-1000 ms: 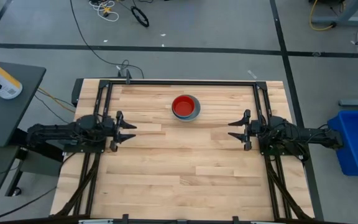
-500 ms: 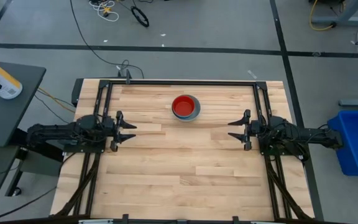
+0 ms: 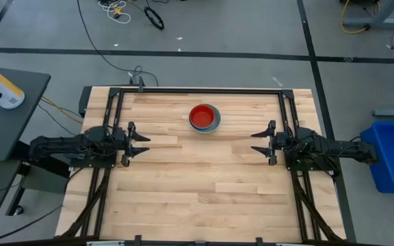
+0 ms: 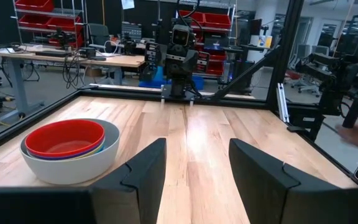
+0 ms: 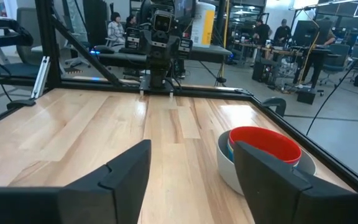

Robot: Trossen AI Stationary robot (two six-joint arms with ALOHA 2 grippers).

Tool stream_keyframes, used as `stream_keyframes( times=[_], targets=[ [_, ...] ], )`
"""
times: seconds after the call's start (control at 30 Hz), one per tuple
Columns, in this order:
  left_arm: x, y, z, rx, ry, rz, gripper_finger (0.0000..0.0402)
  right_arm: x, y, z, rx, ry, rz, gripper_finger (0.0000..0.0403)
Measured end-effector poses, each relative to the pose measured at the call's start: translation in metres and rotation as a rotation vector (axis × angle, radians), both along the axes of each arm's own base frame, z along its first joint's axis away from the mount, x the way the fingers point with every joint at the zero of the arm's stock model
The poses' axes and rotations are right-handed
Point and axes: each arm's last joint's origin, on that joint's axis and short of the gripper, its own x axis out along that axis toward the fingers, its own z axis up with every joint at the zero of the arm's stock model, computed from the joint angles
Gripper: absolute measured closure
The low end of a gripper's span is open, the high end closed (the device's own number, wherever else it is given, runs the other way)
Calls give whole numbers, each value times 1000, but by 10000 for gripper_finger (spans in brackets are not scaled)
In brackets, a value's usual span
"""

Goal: Nest bowls inside each other
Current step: Return to Home Position

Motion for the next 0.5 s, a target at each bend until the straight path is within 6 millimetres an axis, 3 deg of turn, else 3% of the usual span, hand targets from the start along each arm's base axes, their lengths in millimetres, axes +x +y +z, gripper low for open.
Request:
stream_keyframes(
  times=[0.5],
  targets=[
    [0, 0, 0, 0, 0, 0, 219, 0, 0, 0, 0, 0, 0, 139]
  ],
)
